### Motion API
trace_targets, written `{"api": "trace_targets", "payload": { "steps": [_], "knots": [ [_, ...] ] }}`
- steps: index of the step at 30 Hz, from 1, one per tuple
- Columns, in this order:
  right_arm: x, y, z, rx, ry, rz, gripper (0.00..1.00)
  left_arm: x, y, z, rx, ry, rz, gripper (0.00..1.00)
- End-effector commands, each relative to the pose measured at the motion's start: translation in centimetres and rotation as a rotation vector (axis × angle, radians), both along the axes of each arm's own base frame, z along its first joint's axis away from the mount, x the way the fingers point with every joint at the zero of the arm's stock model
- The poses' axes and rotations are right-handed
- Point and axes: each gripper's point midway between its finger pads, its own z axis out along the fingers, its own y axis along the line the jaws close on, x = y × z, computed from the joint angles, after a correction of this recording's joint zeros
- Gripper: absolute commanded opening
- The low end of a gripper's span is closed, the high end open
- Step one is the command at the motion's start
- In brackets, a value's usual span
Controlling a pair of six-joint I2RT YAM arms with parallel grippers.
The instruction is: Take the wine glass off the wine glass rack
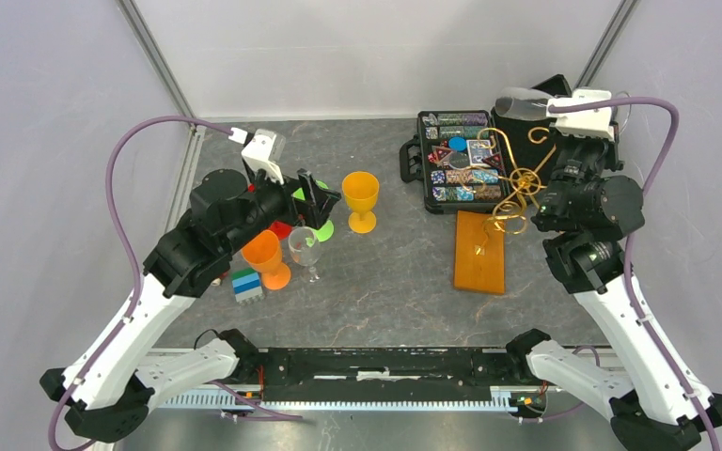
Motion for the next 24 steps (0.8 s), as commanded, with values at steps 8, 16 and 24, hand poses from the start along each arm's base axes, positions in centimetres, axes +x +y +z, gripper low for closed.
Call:
{"api": "trace_targets", "payload": {
  "steps": [8, 16, 24],
  "knots": [
    [0.1, 1.5, 1.5, 0.06, -0.072, 0.135, 0.0, 0.0, -1.8, 1.3, -0.076, -0.003, -0.052, 1.0],
    [0.1, 5.9, 2.7, 0.146, -0.138, 0.455, 0.0, -0.4, -4.1, 2.5, -0.164, 0.009, -0.149, 1.0],
    [0.1, 12.5, 1.4, 0.247, -0.13, 0.835, 0.0, -1.7, -7.0, 5.9, -0.343, -0.007, -0.296, 1.0]
  ]
}}
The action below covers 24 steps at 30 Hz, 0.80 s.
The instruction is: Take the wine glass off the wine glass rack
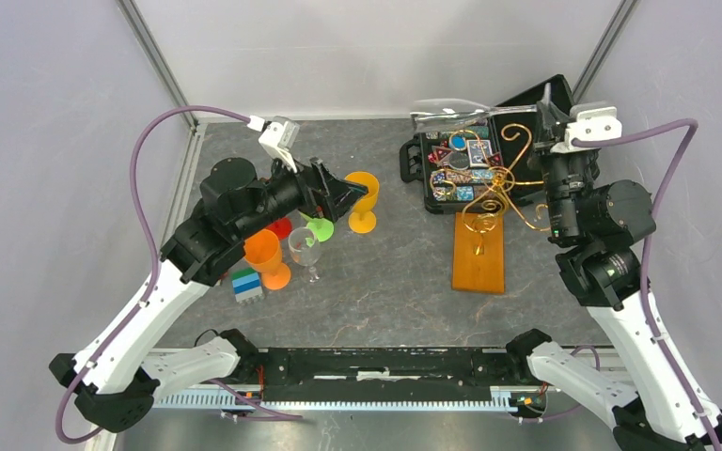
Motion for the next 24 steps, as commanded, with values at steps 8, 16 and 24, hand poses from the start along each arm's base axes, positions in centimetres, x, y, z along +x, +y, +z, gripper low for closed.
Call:
{"api": "trace_targets", "payload": {
  "steps": [8, 16, 24],
  "knots": [
    [-0.6, 8.7, -1.3, 0.17, -0.002, 0.494, 0.0, -2.1, -2.4, 7.1, -0.325, -0.088, -0.152, 0.89],
    [-0.5, 10.1, -2.0, 0.212, 0.009, 0.57, 0.0, -1.8, -2.2, 7.1, -0.345, -0.058, -0.124, 0.53],
    [-0.6, 10.5, -1.9, 0.229, 0.004, 0.595, 0.0, -2.2, -2.5, 7.2, -0.344, -0.04, -0.149, 0.52]
  ]
}}
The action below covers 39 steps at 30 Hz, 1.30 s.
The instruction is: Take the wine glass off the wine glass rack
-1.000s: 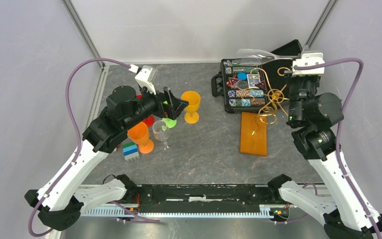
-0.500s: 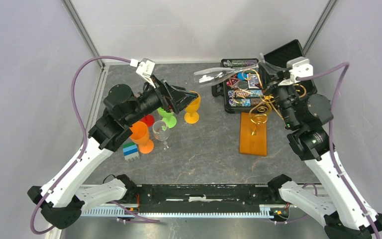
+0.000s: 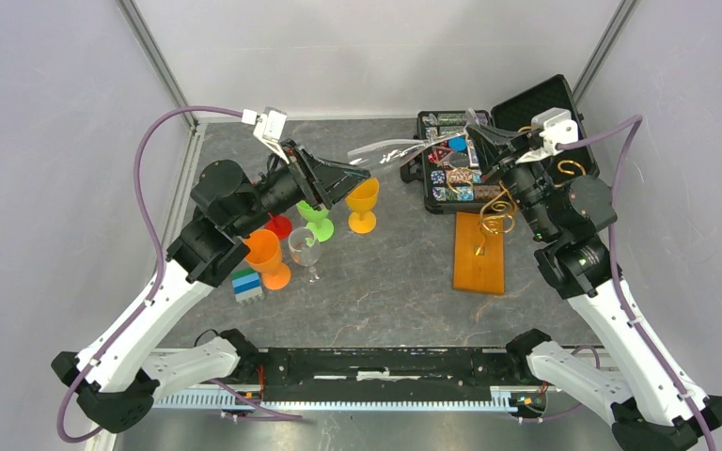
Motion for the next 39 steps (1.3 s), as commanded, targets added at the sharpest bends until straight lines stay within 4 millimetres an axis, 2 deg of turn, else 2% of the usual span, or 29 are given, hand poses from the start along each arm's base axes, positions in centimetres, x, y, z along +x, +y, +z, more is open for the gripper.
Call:
{"api": "trace_targets", "payload": {
  "steps": [1, 4, 6, 11, 16, 22, 25, 31, 39],
  "knots": [
    [-1.1, 0.0, 2.9, 0.087, -0.078, 0.031, 0.0, -0.7, 0.4, 1.4, -0.04, -0.01, -0.007, 0.58],
    [-1.0, -0.2, 2.9, 0.091, -0.076, 0.018, 0.0, -0.6, 1.4, 1.2, -0.027, -0.019, 0.044, 0.69],
    [-0.9, -0.2, 2.8, 0.091, -0.075, 0.018, 0.0, -0.6, 2.0, 1.1, -0.02, -0.022, 0.07, 0.73],
    [-1.0, -0.2, 3.0, 0.105, -0.078, 0.023, 0.0, -0.1, 2.6, 0.4, 0.004, -0.019, 0.117, 0.74],
    [-1.4, 0.5, 2.7, 0.109, -0.071, 0.069, 0.0, 0.3, 2.0, 0.4, 0.01, -0.014, 0.104, 0.71],
    [-1.4, 1.1, 2.0, 0.119, -0.053, 0.104, 0.0, -0.4, 0.9, 1.4, -0.017, -0.028, 0.026, 0.56],
    [-1.1, 1.4, 1.6, 0.125, -0.041, 0.108, 0.0, -0.7, 0.9, 1.7, -0.03, -0.029, 0.014, 0.44],
    [-0.6, 1.9, 0.8, 0.14, -0.022, 0.126, 0.0, -1.1, 0.6, 1.9, -0.046, -0.02, -0.009, 0.29],
    [-0.6, 2.1, 0.6, 0.14, -0.018, 0.131, 0.0, -1.0, 0.6, 1.9, -0.04, -0.027, -0.005, 0.02]
  ]
}}
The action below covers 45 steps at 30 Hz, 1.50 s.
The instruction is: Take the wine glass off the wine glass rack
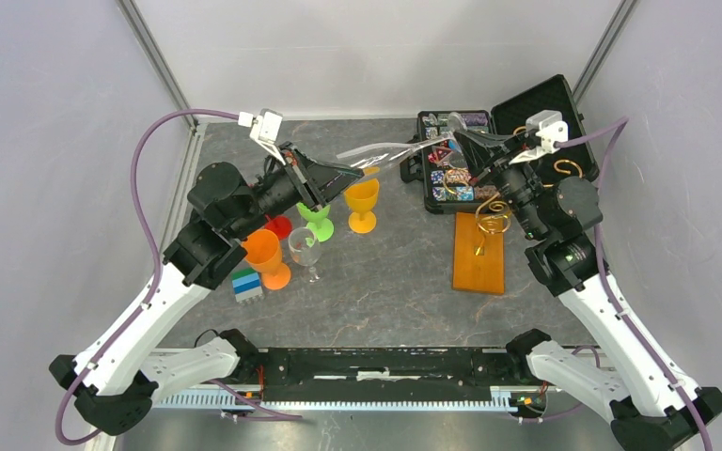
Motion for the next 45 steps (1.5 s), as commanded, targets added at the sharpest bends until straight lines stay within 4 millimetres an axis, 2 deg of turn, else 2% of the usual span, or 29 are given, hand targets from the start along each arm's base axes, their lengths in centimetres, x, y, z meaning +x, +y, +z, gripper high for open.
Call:
{"api": "trace_targets", "payload": {
  "steps": [1, 8, 11, 13, 18, 20, 22, 25, 31, 36, 40, 45],
  "knots": [
    [-0.9, 0.2, 2.0, 0.045, -0.058, 0.033, 0.0, -0.9, 0.2, 2.2, -0.03, -0.063, -0.022, 0.02],
    [-0.7, 0.5, 1.6, 0.028, -0.054, 0.041, 0.0, -0.7, 0.8, 2.0, 0.011, -0.089, 0.011, 0.02],
    [-0.7, 0.6, 1.6, 0.02, -0.059, 0.043, 0.09, -0.4, 1.4, 1.9, 0.034, -0.104, 0.047, 0.02],
    [-0.8, 0.7, 1.7, 0.012, -0.065, 0.05, 0.19, -0.1, 1.8, 1.9, 0.053, -0.114, 0.073, 0.02],
    [-0.9, 0.3, 1.7, -0.002, -0.077, 0.031, 0.57, 1.3, 3.5, 0.0, 0.183, -0.108, 0.18, 0.02],
    [-1.1, -0.4, 1.8, -0.015, -0.088, -0.003, 0.66, 1.8, 4.5, -1.4, 0.282, -0.089, 0.227, 0.02],
    [-1.2, -1.3, 1.8, -0.026, -0.098, -0.049, 0.71, 1.7, 5.0, -3.2, 0.386, -0.07, 0.216, 0.02],
    [-1.6, -2.5, 2.0, -0.045, -0.116, -0.097, 0.72, 1.0, 4.8, -6.0, 0.504, -0.023, 0.142, 0.02],
    [-2.5, -3.1, 1.7, -0.07, -0.126, -0.108, 0.73, -1.0, 3.4, -10.4, 0.647, 0.077, -0.053, 0.02],
    [-3.0, -4.2, 1.4, -0.091, -0.131, -0.152, 0.73, -1.6, 2.6, -12.6, 0.706, 0.14, -0.146, 0.02],
    [-3.3, -4.8, 0.9, -0.099, -0.123, -0.174, 0.73, -1.6, 1.9, -13.9, 0.73, 0.182, -0.182, 0.02],
    [-3.6, -5.4, -0.1, -0.114, -0.108, -0.194, 0.73, -0.1, 2.2, -16.4, 0.846, 0.28, -0.134, 0.02]
  ]
}}
